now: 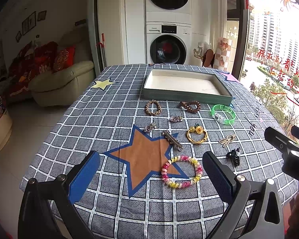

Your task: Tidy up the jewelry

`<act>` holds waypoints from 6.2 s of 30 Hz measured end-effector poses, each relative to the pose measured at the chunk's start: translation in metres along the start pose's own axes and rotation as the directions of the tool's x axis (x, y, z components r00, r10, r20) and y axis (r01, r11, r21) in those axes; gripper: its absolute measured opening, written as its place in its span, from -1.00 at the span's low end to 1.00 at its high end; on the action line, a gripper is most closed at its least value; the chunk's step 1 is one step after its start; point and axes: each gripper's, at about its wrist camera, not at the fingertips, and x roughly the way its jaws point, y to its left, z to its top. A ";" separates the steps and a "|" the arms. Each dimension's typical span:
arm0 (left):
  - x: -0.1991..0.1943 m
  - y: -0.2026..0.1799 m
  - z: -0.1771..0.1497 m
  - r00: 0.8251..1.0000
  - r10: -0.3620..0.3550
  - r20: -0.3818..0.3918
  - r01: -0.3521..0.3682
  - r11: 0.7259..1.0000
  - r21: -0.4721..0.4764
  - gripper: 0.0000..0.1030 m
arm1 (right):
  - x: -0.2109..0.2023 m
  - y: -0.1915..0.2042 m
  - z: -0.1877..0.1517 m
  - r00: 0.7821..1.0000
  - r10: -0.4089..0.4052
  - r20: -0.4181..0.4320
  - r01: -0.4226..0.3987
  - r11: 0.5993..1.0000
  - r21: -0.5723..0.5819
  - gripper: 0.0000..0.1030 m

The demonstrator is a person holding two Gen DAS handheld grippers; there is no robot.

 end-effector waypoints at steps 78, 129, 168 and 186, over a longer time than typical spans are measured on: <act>0.009 -0.001 -0.010 0.999 -0.004 -0.040 0.004 1.000 0.001 1.00 | 0.005 0.000 -0.002 0.999 0.030 -0.024 -0.030 1.000 0.008 1.00; 0.096 -0.026 -0.006 0.915 -0.262 -0.307 0.291 0.955 0.052 -0.59 | 0.104 -0.005 -0.017 0.923 0.125 -0.365 -0.123 0.992 0.027 -0.55; 0.317 -0.043 0.195 0.959 -0.152 -0.240 0.173 0.983 0.066 -0.59 | 0.332 -0.022 0.173 0.909 0.179 -0.377 -0.154 0.983 0.096 -0.55; 0.307 -0.050 0.200 0.980 -0.071 -0.188 0.098 0.986 0.134 -0.36 | 0.330 -0.021 0.171 0.920 0.188 -0.344 -0.160 0.981 0.110 0.13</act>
